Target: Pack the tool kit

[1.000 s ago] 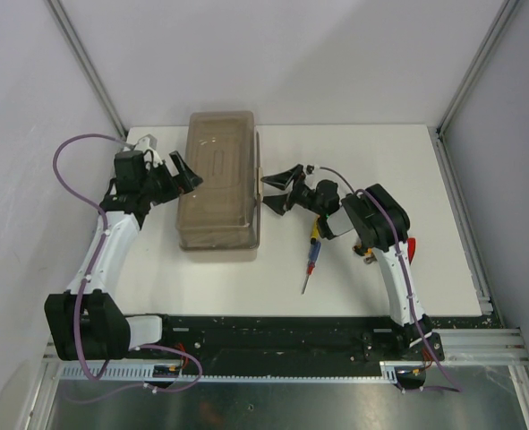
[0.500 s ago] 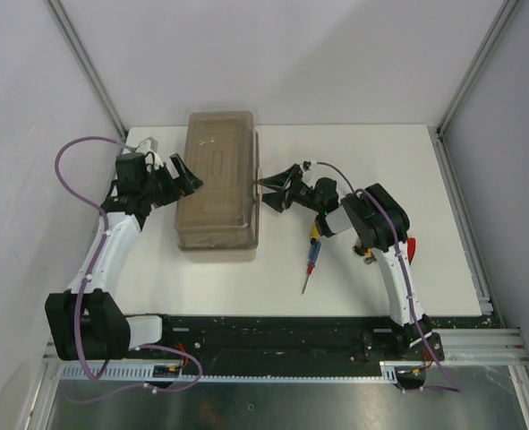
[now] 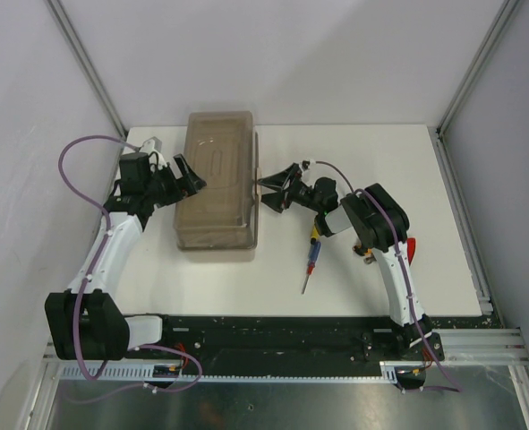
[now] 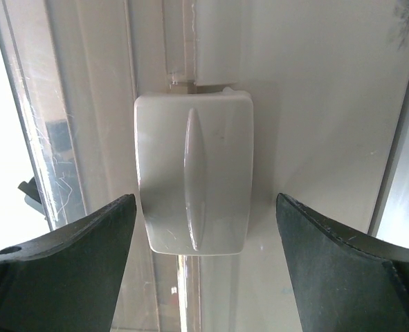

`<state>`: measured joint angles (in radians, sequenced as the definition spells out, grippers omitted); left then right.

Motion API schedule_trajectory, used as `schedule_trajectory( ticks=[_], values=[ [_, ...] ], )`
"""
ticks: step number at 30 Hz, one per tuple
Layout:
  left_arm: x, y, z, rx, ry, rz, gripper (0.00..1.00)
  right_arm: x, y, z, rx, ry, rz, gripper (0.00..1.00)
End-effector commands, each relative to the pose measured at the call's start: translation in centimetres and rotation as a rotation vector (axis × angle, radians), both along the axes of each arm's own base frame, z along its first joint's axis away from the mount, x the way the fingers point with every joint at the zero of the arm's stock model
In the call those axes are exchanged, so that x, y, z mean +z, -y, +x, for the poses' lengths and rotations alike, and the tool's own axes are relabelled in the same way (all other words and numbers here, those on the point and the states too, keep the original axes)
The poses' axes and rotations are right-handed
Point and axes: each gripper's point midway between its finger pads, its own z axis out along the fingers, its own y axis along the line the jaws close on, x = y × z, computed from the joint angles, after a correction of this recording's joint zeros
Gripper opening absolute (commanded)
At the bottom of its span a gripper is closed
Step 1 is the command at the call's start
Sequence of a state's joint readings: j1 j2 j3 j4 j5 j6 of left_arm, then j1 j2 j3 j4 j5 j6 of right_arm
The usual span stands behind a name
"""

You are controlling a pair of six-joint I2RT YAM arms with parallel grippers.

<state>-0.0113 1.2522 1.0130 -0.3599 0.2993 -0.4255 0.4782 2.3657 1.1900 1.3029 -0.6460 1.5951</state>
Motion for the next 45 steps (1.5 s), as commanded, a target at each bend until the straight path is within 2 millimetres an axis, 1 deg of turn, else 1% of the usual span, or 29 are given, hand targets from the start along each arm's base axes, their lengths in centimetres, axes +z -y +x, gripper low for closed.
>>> schedule_trajectory(
  ticks=[1,8,14,16,20,23,27,32,37,45],
  values=[
    [0.1,0.7,0.0,-0.033,0.015,0.012,0.95,8.8,-0.6,-2.8,0.055,0.328,0.173,0.85],
    [-0.3,0.6,0.0,-0.025,0.014,0.037,0.94,9.2,-0.8,-3.1,0.077,0.33,0.175,0.76],
    [-0.8,0.8,-0.2,-0.029,0.002,0.046,0.92,9.4,-1.0,-3.3,0.088,0.33,0.16,0.71],
    [-0.8,0.8,-0.2,-0.029,0.002,0.048,0.92,9.7,-1.0,-3.4,0.088,0.336,0.161,0.72],
    [-0.8,0.7,-0.1,-0.026,0.006,0.056,0.92,10.2,-1.2,-3.5,0.089,0.351,0.141,0.83],
    [-0.8,0.7,-0.2,-0.025,0.005,0.058,0.92,10.2,-1.7,-3.3,0.086,0.348,0.091,0.83],
    [-0.9,0.6,-0.3,-0.022,0.003,0.061,0.92,9.7,-2.1,-3.0,0.083,0.326,0.037,0.76],
    [-1.1,0.7,-0.3,-0.028,-0.004,0.058,0.92,8.8,-2.4,-3.1,0.094,0.295,0.023,0.66],
    [-1.4,1.1,-0.4,-0.041,-0.013,0.058,0.91,8.7,-2.4,-3.0,0.091,0.291,-0.006,0.57],
    [-1.6,1.3,-0.4,-0.049,-0.015,0.071,0.89,7.9,-2.4,-2.3,0.069,0.263,-0.09,0.49]
  ],
)
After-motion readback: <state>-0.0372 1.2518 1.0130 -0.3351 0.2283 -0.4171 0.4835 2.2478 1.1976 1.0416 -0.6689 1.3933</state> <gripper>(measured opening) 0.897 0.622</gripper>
